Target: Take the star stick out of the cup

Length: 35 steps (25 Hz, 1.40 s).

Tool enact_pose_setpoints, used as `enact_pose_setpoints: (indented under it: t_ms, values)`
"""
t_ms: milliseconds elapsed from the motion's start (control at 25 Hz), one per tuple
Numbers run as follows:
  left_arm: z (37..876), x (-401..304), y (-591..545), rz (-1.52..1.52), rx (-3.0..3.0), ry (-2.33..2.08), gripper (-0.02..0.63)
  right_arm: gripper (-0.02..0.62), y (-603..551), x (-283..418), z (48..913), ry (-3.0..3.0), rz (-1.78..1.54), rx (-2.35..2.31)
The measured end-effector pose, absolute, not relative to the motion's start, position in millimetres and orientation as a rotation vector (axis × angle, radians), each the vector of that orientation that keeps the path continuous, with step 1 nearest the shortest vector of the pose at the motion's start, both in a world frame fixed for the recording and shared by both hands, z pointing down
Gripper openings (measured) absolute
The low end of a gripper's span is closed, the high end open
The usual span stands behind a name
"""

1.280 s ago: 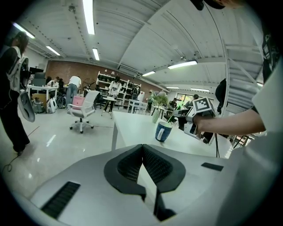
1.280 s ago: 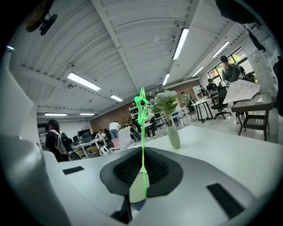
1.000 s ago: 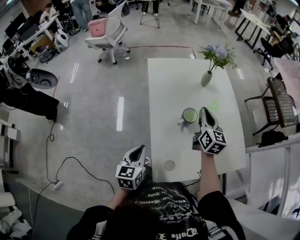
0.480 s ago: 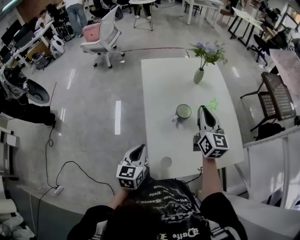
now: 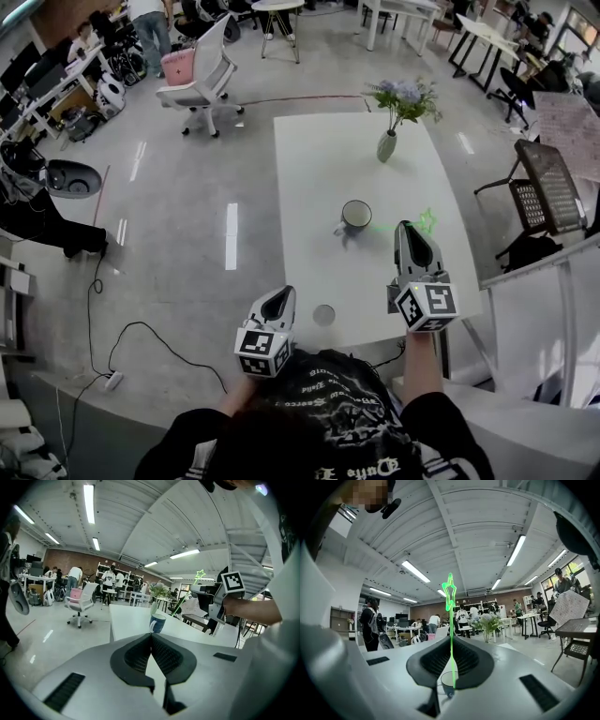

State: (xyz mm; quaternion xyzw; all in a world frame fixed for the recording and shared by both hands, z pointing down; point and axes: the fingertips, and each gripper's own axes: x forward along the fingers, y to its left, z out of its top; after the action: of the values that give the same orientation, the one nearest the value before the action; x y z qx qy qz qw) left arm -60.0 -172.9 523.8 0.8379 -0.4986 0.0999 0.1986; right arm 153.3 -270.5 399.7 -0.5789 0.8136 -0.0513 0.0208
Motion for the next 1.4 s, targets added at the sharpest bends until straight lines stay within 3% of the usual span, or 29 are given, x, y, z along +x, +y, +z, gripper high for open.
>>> enact_pose_setpoints:
  t_ms: [720,1400]
  values:
    - [511,8,-103,0.272,2.442,-1.378,0.02,0.018,-145,211,440,2.554,-0.236,-1.851]
    - [499,21,-79,0.248,2.455,-1.419,0.02,0.02,-69,195,495,2.68,-0.442,-1.826]
